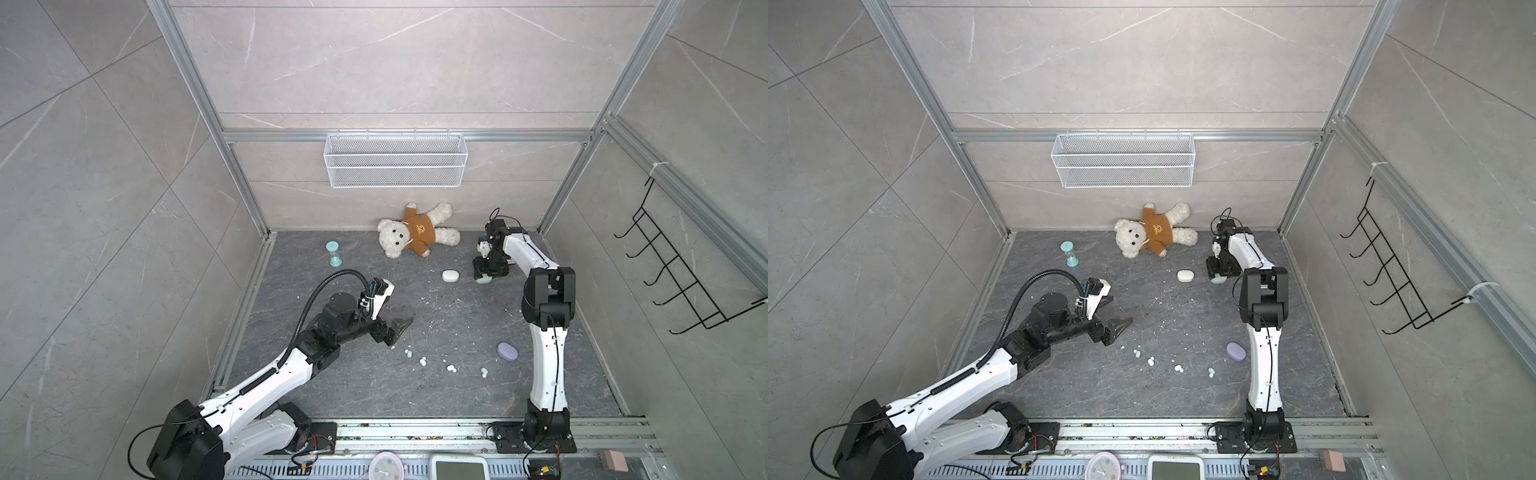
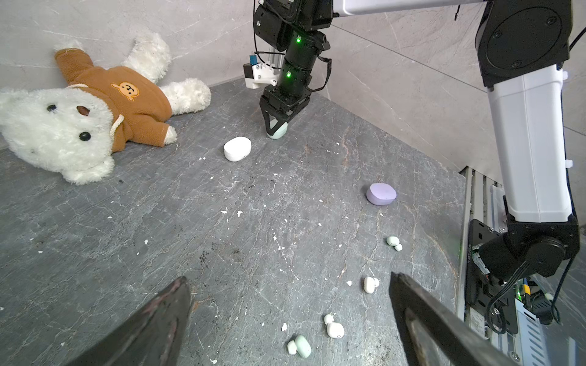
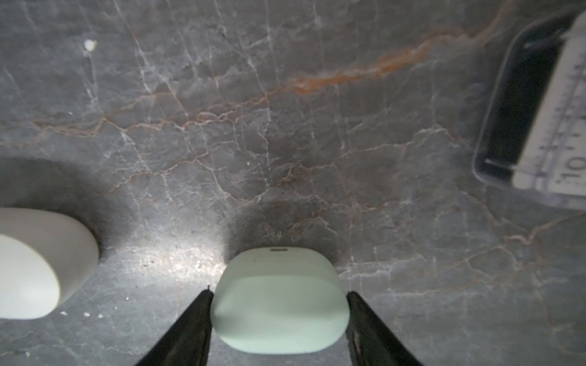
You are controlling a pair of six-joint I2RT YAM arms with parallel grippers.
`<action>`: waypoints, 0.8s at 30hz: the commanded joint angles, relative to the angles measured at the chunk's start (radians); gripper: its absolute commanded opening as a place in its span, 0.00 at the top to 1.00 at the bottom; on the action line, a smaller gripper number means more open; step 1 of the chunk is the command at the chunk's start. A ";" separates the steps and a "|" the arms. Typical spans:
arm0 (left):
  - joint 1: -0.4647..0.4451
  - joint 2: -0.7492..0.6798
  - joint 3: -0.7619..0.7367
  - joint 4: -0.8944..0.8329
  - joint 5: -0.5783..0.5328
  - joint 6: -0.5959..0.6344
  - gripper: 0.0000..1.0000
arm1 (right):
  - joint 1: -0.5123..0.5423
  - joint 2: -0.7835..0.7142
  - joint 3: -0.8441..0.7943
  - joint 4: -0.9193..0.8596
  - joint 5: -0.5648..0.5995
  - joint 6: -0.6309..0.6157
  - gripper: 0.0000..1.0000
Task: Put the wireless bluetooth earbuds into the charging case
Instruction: 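Lower the right gripper and close it on the mint green case, then lift the mint green case and carry it toward the left gripper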
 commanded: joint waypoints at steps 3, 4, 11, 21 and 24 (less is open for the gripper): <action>0.006 -0.023 0.019 0.028 0.006 -0.007 0.00 | 0.011 0.037 0.039 -0.041 0.016 0.003 0.36; 0.006 -0.023 0.019 0.028 0.007 -0.007 0.00 | 0.012 0.036 0.040 -0.039 0.015 0.005 0.38; 0.008 -0.021 0.019 0.028 0.007 -0.005 0.00 | 0.015 0.039 0.052 -0.050 0.011 0.012 0.45; 0.006 -0.019 0.028 0.031 0.054 0.010 0.00 | 0.021 -0.142 -0.133 0.010 -0.018 0.058 0.47; 0.006 -0.008 0.034 0.032 0.071 0.014 0.00 | 0.026 -0.226 -0.227 0.026 -0.036 0.076 0.47</action>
